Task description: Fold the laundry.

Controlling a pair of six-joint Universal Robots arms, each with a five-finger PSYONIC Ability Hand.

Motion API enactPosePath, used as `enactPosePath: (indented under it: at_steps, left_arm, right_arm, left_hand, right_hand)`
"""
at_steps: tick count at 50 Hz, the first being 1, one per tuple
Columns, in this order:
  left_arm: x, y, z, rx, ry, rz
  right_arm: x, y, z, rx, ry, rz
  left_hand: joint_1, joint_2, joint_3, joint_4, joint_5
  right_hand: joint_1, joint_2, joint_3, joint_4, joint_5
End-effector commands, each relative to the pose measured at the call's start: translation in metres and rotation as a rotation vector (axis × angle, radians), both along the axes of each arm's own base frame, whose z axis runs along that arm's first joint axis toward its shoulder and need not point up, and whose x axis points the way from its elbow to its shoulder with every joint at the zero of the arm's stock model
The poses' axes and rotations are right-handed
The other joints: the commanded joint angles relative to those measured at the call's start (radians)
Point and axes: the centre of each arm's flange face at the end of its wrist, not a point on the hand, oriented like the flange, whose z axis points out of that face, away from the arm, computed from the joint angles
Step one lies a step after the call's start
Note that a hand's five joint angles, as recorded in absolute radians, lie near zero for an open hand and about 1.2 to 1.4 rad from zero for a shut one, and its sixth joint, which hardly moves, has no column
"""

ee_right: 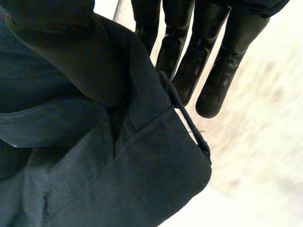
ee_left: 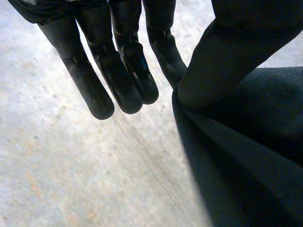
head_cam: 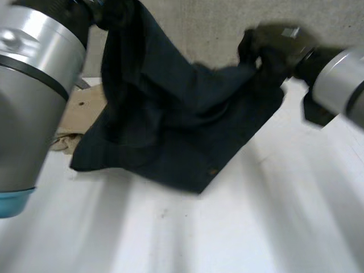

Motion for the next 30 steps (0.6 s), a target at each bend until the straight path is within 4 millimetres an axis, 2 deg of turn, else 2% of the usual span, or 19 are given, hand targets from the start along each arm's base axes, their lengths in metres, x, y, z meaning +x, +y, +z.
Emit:
enactPosePath:
  at_steps: [1,6,9,13,15,16,22,23,24,26,27,28,30]
  left_arm:
    - [0.018,0.026,0.028,-0.049,0.059,0.014]
    - [0.032,0.052,0.053,-0.105,0.123,0.009]
    - [0.039,0.057,0.059,-0.123,0.142,0.018]
    - [0.041,0.056,0.063,-0.132,0.149,0.029]
    - [0.038,0.052,0.059,-0.122,0.142,0.029]
    - [0.035,0.048,0.056,-0.114,0.133,0.030]
    - [0.004,0.002,0.007,0.003,0.022,0.043]
    - [0.000,-0.004,-0.001,0.017,0.007,0.044]
    - [-0.004,-0.023,-0.017,0.046,-0.019,0.061]
    - [-0.007,-0.045,-0.035,0.071,-0.041,0.083]
    - [-0.007,-0.057,-0.045,0.084,-0.051,0.097]
    - [-0.007,-0.078,-0.062,0.103,-0.067,0.118]
    - [-0.009,-0.095,-0.081,0.122,-0.082,0.125]
  right_arm:
    - [-0.014,0.033,0.055,-0.212,0.042,-0.023]
    - [-0.026,0.051,0.089,-0.312,0.039,-0.047]
    - [-0.031,0.059,0.106,-0.352,0.027,-0.060]
    - [-0.033,0.058,0.110,-0.344,0.035,-0.059]
    - [-0.032,0.052,0.106,-0.325,0.045,-0.062]
    - [-0.029,0.042,0.097,-0.294,0.061,-0.061]
    - [-0.011,0.005,0.058,-0.192,0.141,-0.046]
    - [-0.004,-0.005,0.046,-0.167,0.162,-0.036]
    - [0.001,-0.009,0.039,-0.153,0.173,-0.026]
    - [0.011,-0.016,0.026,-0.132,0.188,-0.006]
    - [0.021,-0.023,0.013,-0.108,0.200,0.013]
    - [0.025,-0.027,0.006,-0.095,0.206,0.019]
    - [0.033,-0.037,-0.009,-0.070,0.220,0.016]
  left_hand:
    - [0.258,0.197,0.204,0.195,0.248]
    - [0.258,0.197,0.204,0.195,0.248]
    - [0.258,0.197,0.204,0.195,0.248]
    - [0.258,0.197,0.204,0.195,0.248]
    - [0.258,0.197,0.204,0.195,0.248]
    - [0.258,0.197,0.204,0.195,0.248]
    - [0.258,0.197,0.204,0.195,0.248]
    - [0.258,0.197,0.204,0.195,0.248]
    - [0.258,0.197,0.204,0.195,0.248]
    - [0.258,0.197,0.204,0.195,0.248]
    - [0.258,0.197,0.204,0.195,0.248]
    - [0.258,0.197,0.204,0.195,0.248]
    - [0.258,0.197,0.204,0.195,0.248]
  right_hand:
    - [0.410,0.227,0.217,0.211,0.239]
    - [0.410,0.227,0.217,0.211,0.239]
    - [0.410,0.227,0.217,0.211,0.239]
    - [0.410,0.227,0.217,0.211,0.239]
    - [0.410,0.227,0.217,0.211,0.239]
    - [0.410,0.227,0.217,0.211,0.239]
    - [0.410,0.227,0.217,0.211,0.239]
    - [0.410,0.227,0.217,0.211,0.239]
    - [0.410,0.227,0.217,0.211,0.239]
    - [0.410,0.227,0.217,0.211,0.239]
    - [0.410,0.227,0.217,0.211,0.239]
    - [0.410,0.227,0.217,0.211,0.239]
    - [0.410,0.227,0.217,0.211,0.239]
